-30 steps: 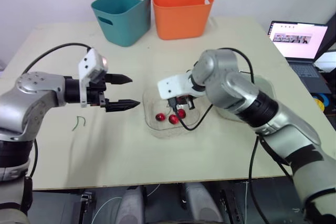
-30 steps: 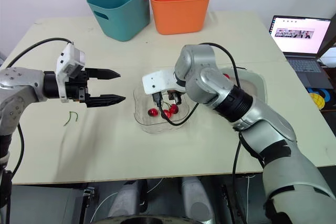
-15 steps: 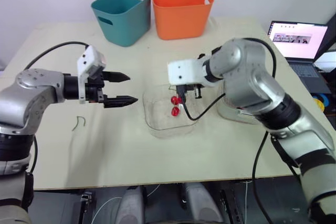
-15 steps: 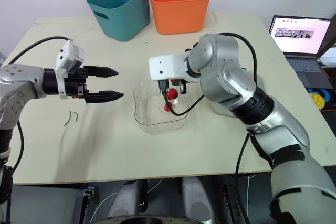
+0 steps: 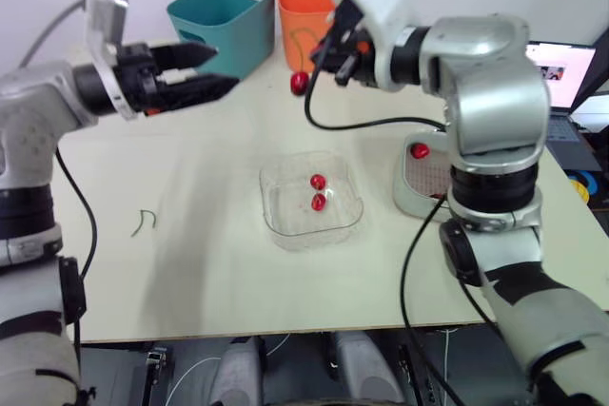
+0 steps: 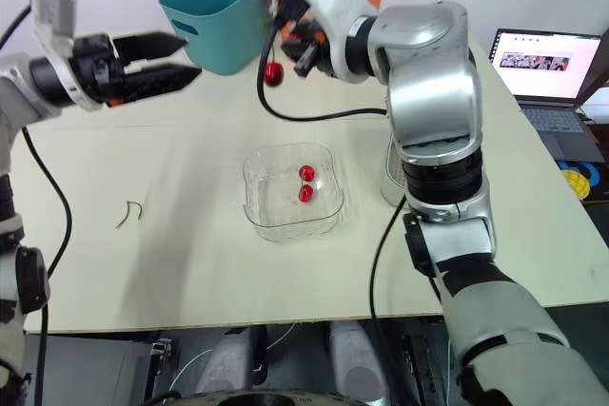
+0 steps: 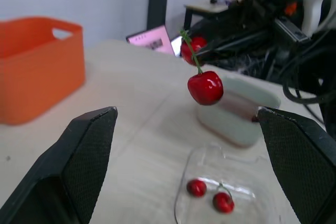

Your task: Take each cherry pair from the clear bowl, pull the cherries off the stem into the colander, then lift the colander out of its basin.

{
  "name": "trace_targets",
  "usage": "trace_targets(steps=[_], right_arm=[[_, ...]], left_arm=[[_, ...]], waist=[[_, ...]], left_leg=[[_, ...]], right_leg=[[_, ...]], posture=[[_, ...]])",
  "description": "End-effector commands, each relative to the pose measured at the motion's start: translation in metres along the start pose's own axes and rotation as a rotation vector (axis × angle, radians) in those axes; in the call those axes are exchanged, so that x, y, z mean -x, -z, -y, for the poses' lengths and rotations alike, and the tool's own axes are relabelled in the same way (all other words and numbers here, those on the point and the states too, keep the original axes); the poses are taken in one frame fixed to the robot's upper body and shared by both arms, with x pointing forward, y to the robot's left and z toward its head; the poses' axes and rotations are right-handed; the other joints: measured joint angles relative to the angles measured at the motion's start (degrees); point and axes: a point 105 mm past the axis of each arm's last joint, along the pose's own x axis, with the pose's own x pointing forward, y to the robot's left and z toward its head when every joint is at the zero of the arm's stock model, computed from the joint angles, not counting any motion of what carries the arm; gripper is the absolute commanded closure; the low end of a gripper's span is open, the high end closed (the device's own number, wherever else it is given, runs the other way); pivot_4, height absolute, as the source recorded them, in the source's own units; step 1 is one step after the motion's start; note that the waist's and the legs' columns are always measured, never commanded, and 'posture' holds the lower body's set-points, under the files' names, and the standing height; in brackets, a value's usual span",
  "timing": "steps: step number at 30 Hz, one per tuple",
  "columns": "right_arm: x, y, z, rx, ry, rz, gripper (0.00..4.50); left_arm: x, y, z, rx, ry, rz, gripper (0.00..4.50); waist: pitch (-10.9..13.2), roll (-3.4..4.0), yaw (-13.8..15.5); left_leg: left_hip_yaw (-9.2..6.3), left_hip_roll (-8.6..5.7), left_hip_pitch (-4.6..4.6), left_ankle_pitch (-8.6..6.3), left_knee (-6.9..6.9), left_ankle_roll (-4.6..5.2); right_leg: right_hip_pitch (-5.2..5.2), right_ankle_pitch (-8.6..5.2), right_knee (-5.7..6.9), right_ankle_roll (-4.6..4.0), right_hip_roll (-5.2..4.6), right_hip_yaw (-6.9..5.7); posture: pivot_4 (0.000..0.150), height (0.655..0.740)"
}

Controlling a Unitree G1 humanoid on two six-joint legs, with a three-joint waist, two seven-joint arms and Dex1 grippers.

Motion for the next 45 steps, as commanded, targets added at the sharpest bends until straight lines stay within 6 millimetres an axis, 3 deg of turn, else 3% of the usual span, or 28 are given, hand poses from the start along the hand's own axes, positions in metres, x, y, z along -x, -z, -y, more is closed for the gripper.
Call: trace_targets(steps=[1,6,13,30,34,43,44,45], right_arm=[[0.013,-0.016,0.0,-0.083,0.043,0.105,3.64],[0.014,-0.013,-0.013,-0.076,0.023,0.134,3.64],[0.015,-0.013,-0.015,-0.059,0.029,0.151,3.64],[0.016,-0.011,-0.02,-0.039,0.043,0.152,3.64],[0.016,-0.011,-0.021,-0.035,0.04,0.151,3.65],[0.017,-0.012,-0.02,-0.031,0.046,0.15,3.65],[0.017,-0.013,-0.02,-0.031,0.047,0.151,3.65],[0.017,-0.013,-0.02,-0.031,0.047,0.152,3.65]], left_arm=[[-0.01,-0.025,-0.001,-0.05,0.031,0.058,0.0],[-0.035,-0.036,-0.003,-0.054,0.121,0.081,0.0],[-0.063,-0.035,-0.009,0.011,0.205,0.081,0.0],[-0.09,-0.033,0.003,0.078,0.296,0.08,0.0],[-0.094,-0.029,0.002,0.084,0.286,0.073,0.91],[-0.097,-0.021,0.005,0.092,0.288,0.049,4.2],[-0.097,-0.021,0.004,0.095,0.286,0.048,4.48],[-0.096,-0.021,0.003,0.097,0.282,0.048,4.48]], waist=[[0.0,0.0,0.05],[0.0,0.0,0.03],[0.0,0.01,-0.24],[0.0,0.01,-0.14],[0.0,0.01,-0.12],[0.01,0.01,-0.14],[0.0,0.01,-0.14],[0.0,0.01,-0.12]], left_leg=[[0.0,-0.01,0.0,0.0,0.0,0.0],[-0.01,-0.03,-0.01,0.0,0.0,0.0],[-0.01,-0.02,0.01,0.0,-0.08,0.01],[-0.02,-0.02,-0.01,0.0,-0.08,0.01],[-0.02,-0.02,-0.02,0.0,-0.07,0.01],[-0.01,-0.02,-0.02,0.0,-0.08,0.01],[-0.01,-0.02,-0.02,0.0,-0.08,0.01],[-0.02,-0.02,-0.02,0.0,-0.08,0.01]], right_leg=[[0.0,0.0,0.0,0.0,-0.01,0.0],[0.02,0.0,-0.01,0.01,-0.02,-0.02],[-0.04,-0.01,0.01,0.0,0.03,0.0],[-0.04,-0.01,-0.01,0.01,0.01,0.02],[-0.04,-0.01,-0.02,0.01,0.01,0.02],[-0.04,-0.01,-0.03,0.01,0.01,0.02],[-0.04,-0.01,-0.02,0.01,0.01,0.02],[-0.04,-0.01,-0.02,0.01,0.01,0.02]], posture=[[0.15,0.74],[0.15,0.74],[0.15,0.74],[0.15,0.74],[0.15,0.74],[0.15,0.74],[0.15,0.74],[0.15,0.74]])
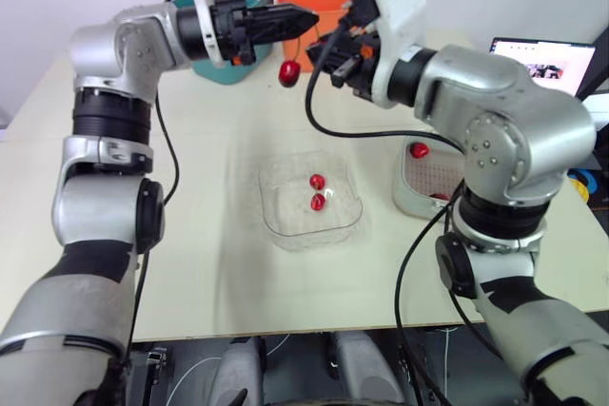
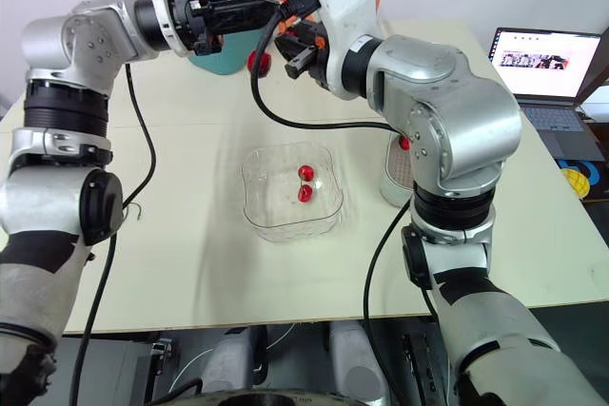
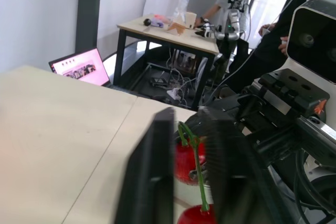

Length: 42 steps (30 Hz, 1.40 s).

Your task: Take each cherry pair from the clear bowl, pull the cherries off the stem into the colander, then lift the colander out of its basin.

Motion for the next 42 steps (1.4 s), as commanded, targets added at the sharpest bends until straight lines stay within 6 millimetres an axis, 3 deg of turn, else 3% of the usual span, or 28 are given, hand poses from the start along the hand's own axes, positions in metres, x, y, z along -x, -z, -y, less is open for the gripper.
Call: trace_targets(steps=[1,5,6,9,14,16,24,28,42], right_arm=[[0.006,-0.016,-0.001,0.037,0.009,0.065,3.65],[0.007,-0.015,-0.001,0.036,0.008,0.065,3.65],[0.007,-0.015,-0.001,0.036,0.009,0.064,3.0],[0.013,-0.013,-0.002,0.0,-0.024,0.076,2.25],[0.029,-0.011,0.011,-0.116,-0.057,0.08,0.45],[0.035,-0.011,0.015,-0.184,-0.093,0.078,0.09],[0.044,-0.004,0.01,-0.417,-0.315,0.044,0.09],[0.043,-0.005,0.005,-0.446,-0.385,0.045,0.09],[0.032,-0.001,-0.013,-0.486,-0.482,-0.002,0.09]], left_arm=[[0.001,-0.01,0.004,-0.04,0.005,0.014,4.48],[0.004,-0.012,0.003,-0.054,-0.004,0.017,4.48],[0.004,-0.012,0.003,-0.057,-0.005,0.017,4.5],[0.008,-0.013,0.003,-0.086,-0.01,0.001,4.5],[0.012,-0.016,0.008,-0.117,0.008,-0.026,4.5],[0.013,-0.018,0.013,-0.125,0.02,-0.031,4.5],[0.015,-0.016,0.032,-0.14,0.093,-0.068,4.5],[0.02,-0.012,0.038,-0.14,0.119,-0.089,4.5],[0.03,-0.002,0.027,-0.128,0.152,-0.097,4.5]], waist=[[0.0,0.0,0.01],[0.0,0.0,0.03],[0.0,0.0,0.02],[0.0,0.0,0.02],[0.0,0.0,0.1],[0.0,0.0,0.11],[0.01,0.02,-0.07],[0.02,0.03,-0.05],[0.02,0.03,0.01]], left_leg=[[0.0,0.0,0.0,0.0,0.0,0.0],[0.0,0.0,0.0,0.0,0.0,0.0],[0.0,0.0,0.0,0.0,0.0,0.0],[0.0,0.0,0.0,0.0,0.0,0.0],[0.0,0.0,-0.01,0.0,0.0,0.0],[0.0,0.0,-0.01,0.0,0.0,0.0],[0.0,0.02,0.03,0.0,-0.03,0.01],[0.02,0.02,0.03,0.0,-0.03,0.01],[0.01,0.02,0.01,0.0,-0.02,0.01]], right_leg=[[0.0,0.0,0.0,0.0,0.0,0.0],[0.0,0.0,0.0,0.0,0.0,0.0],[0.0,0.0,-0.01,0.0,0.0,0.0],[0.0,0.0,-0.02,0.0,0.0,0.0],[0.01,0.0,-0.02,0.0,-0.01,0.0],[0.01,0.0,-0.03,0.0,-0.01,0.0],[0.01,0.0,-0.01,-0.01,0.02,0.02],[0.0,0.0,-0.01,-0.01,0.02,0.03],[0.0,0.0,-0.03,0.0,0.01,0.02]], posture=[[0.15,0.74],[0.15,0.74],[0.15,0.74],[0.15,0.74],[0.15,0.74],[0.15,0.74],[0.15,0.74],[0.15,0.74],[0.15,0.74]])
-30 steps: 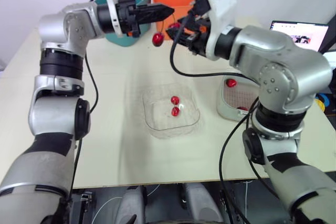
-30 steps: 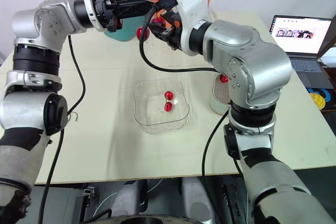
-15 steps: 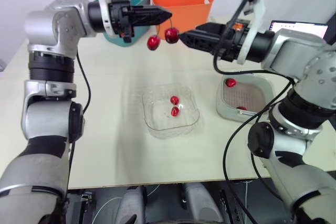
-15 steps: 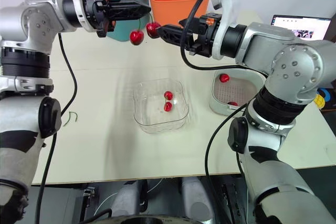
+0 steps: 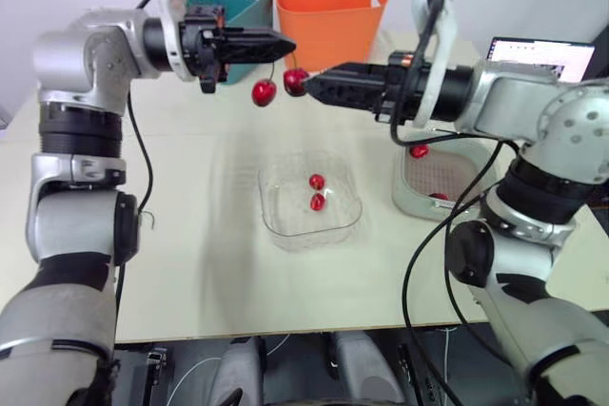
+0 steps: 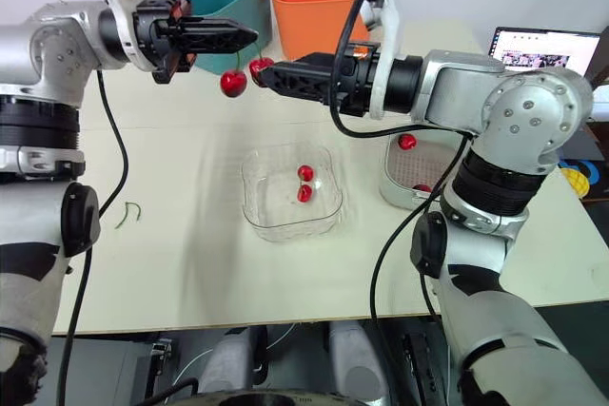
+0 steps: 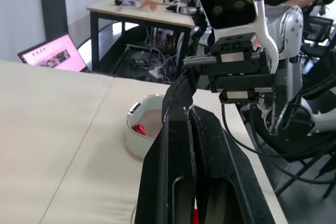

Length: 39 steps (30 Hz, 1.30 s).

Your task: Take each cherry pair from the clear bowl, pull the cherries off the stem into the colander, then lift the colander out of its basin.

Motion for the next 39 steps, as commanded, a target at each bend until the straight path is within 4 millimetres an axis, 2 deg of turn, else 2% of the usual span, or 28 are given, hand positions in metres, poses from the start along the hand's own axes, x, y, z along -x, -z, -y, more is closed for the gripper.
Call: trace_targets(steps=[1,14,27,30,37,39], right_arm=[[-0.003,-0.008,-0.009,0.031,-0.03,0.013,0.09],[-0.011,-0.007,-0.004,0.03,-0.004,0.017,0.09],[-0.021,-0.003,0.0,0.013,-0.005,0.017,0.09],[-0.021,-0.003,0.001,0.013,-0.004,0.017,0.68],[-0.02,0.001,0.0,0.012,-0.008,0.002,3.14],[-0.02,0.002,-0.001,0.013,-0.011,-0.001,3.47]], left_arm=[[0.001,-0.011,0.004,-0.056,0.025,0.007,4.5],[-0.001,-0.01,0.007,-0.069,0.039,0.009,4.5],[-0.015,-0.012,0.015,-0.07,0.062,0.023,4.5],[-0.017,-0.014,0.016,-0.071,0.061,0.028,4.5],[-0.019,-0.018,0.017,-0.075,0.053,0.041,4.5],[-0.02,-0.019,0.017,-0.076,0.05,0.044,4.5]], waist=[[0.0,0.0,0.04],[0.0,0.0,0.06],[0.0,0.0,0.01],[0.0,0.0,0.05],[0.0,0.0,0.02],[0.0,0.0,0.02]], left_leg=[[0.0,0.0,-0.01,0.0,0.0,0.0],[0.0,0.0,-0.02,0.0,0.01,0.0],[0.0,0.0,-0.01,0.0,0.0,0.0],[0.0,0.0,-0.02,0.0,0.01,0.0],[0.0,0.0,-0.02,0.0,0.01,0.0],[0.0,0.0,-0.02,0.0,0.0,0.0]], right_leg=[[0.0,0.0,0.0,0.0,0.0,0.0],[0.0,0.0,-0.02,0.01,-0.01,0.0],[0.0,0.0,-0.01,0.01,0.0,0.0],[0.0,0.0,-0.02,0.01,0.0,0.0],[0.0,0.0,-0.01,0.01,0.0,0.0],[0.0,0.0,-0.02,0.01,0.0,0.0]], posture=[[0.15,0.74],[0.15,0.74],[0.15,0.74],[0.15,0.74],[0.15,0.74],[0.15,0.74]])
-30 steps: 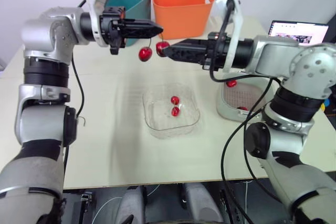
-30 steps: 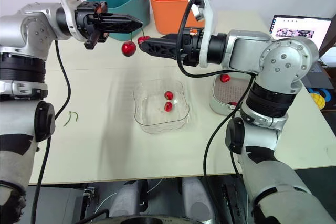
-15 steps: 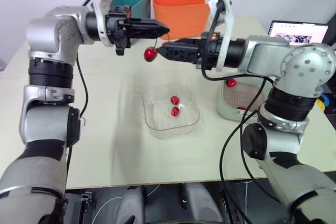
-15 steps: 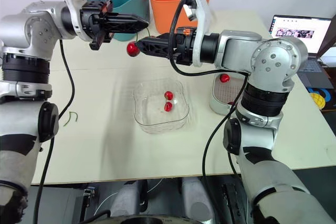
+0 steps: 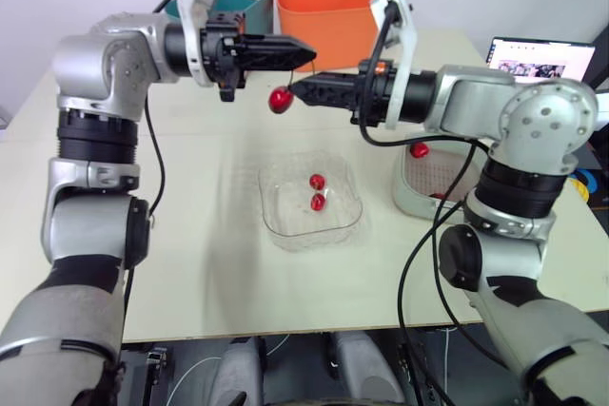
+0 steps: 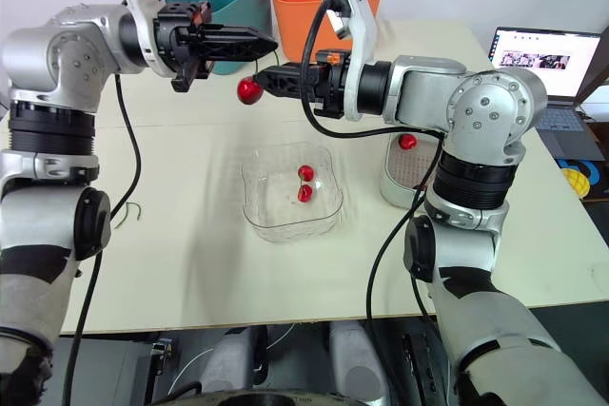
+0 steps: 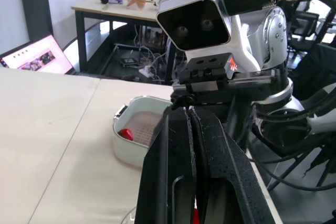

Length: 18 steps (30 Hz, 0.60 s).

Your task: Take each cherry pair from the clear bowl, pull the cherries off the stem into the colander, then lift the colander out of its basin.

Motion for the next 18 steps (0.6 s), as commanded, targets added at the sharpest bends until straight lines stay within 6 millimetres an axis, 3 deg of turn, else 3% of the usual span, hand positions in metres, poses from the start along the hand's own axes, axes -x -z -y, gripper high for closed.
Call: trace_targets(steps=[1,14,18], right_arm=[[0.002,-0.005,-0.008,0.034,-0.028,0.014,3.47],[0.004,0.027,-0.013,0.037,-0.042,-0.091,3.47],[0.011,0.024,-0.004,0.08,0.041,-0.065,3.47]], left_arm=[[0.001,-0.019,0.006,-0.067,0.006,0.036,4.5],[0.006,-0.03,-0.004,-0.084,-0.063,0.089,4.5],[0.007,-0.022,-0.006,-0.082,-0.08,0.077,4.5]], waist=[[0.0,0.0,0.0],[0.0,0.0,0.03],[0.0,0.0,0.07]], left_leg=[[0.0,0.0,0.0,0.0,0.0,0.0],[0.0,0.0,0.0,0.0,0.0,0.0],[0.0,0.0,0.0,0.0,0.01,0.0]], right_leg=[[0.0,0.0,0.0,0.0,0.0,0.0],[0.0,0.0,-0.01,0.0,0.0,0.0],[0.01,0.0,-0.01,0.01,-0.01,0.0]], posture=[[0.15,0.74],[0.15,0.74],[0.15,0.74]])
